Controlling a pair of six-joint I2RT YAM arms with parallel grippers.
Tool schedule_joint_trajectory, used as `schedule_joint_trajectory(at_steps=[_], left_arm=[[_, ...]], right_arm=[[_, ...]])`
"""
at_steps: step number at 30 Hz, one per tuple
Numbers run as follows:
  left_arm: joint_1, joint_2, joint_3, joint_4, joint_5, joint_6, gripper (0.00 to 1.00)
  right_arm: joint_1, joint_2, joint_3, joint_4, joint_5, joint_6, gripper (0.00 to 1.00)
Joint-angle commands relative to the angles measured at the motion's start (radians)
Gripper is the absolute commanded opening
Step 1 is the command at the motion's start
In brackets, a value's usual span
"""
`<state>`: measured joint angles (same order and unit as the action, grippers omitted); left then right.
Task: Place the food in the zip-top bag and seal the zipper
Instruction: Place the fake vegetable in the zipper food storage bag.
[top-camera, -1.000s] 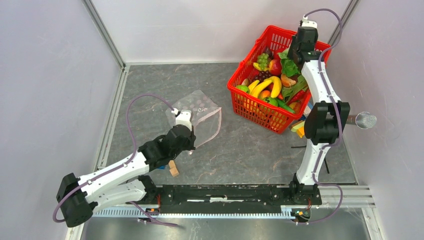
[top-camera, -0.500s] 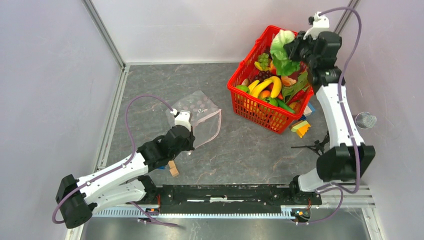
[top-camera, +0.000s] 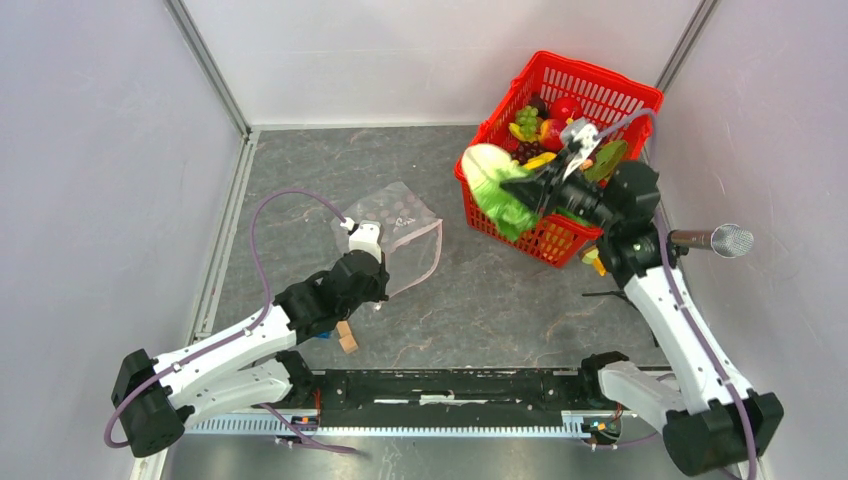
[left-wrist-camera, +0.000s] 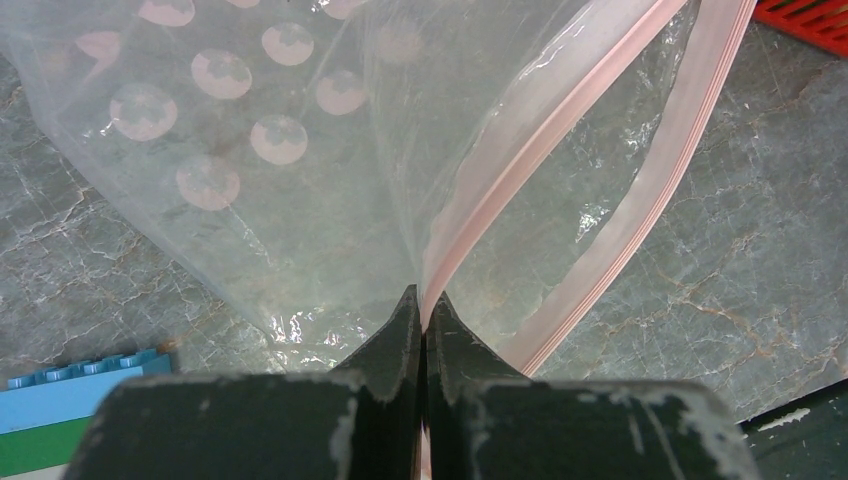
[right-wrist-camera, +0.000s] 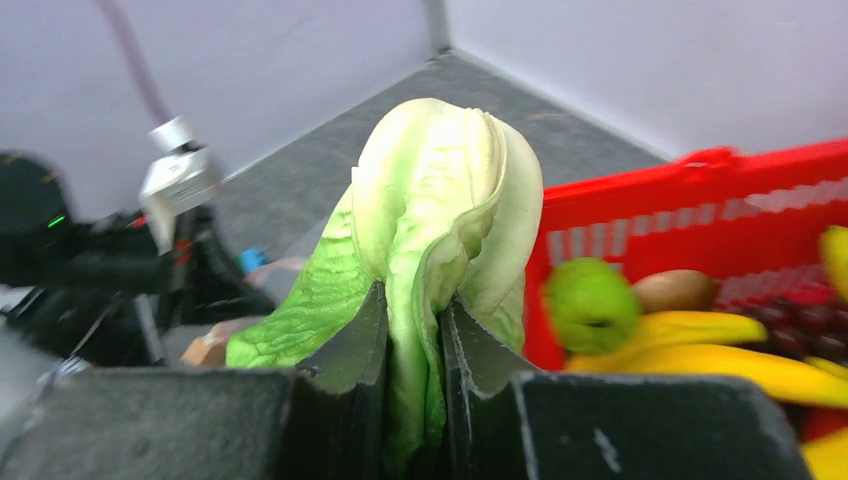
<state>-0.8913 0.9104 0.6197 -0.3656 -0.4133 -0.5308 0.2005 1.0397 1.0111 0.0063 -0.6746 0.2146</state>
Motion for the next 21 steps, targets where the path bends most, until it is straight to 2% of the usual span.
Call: schedule_joint_trajectory(at_steps=[1, 5, 10, 15, 17, 19, 21], left_arm=[[0.008, -0.011, 0.036, 0.013, -0.006, 0.014, 0.02], [0.009, -0.016, 0.039, 0.015, 0.005, 0.007, 0.02], [0.009, -0.007, 0.049, 0.02, 0.011, 0.004, 0.02], [0.009, -0.005, 0.058, 0.025, 0.045, 0.007, 0.02], [0.009, -0.004, 0.063, 0.025, 0.063, 0.01, 0.02], [0.009, -0.005, 0.063, 0.027, 0.084, 0.018, 0.02], [0.009, -0.014, 0.06, 0.025, 0.099, 0.015, 0.02]], right_arm=[[0.108, -0.102, -0.114, 0.083, -0.045, 0.015, 0.08], [0.193, -0.184, -0.22, 0.099, -0.021, 0.06, 0.08], [0.347, -0.208, -0.283, 0.042, 0.038, 0.054, 0.08], [0.521, -0.142, -0.292, 0.019, 0.224, 0.047, 0.08], [0.604, -0.091, -0.269, 0.005, 0.325, 0.027, 0.04], [0.657, -0.058, -0.25, 0.002, 0.427, 0.022, 0.04], [0.675, -0.021, -0.236, 0.006, 0.457, 0.024, 0.04]])
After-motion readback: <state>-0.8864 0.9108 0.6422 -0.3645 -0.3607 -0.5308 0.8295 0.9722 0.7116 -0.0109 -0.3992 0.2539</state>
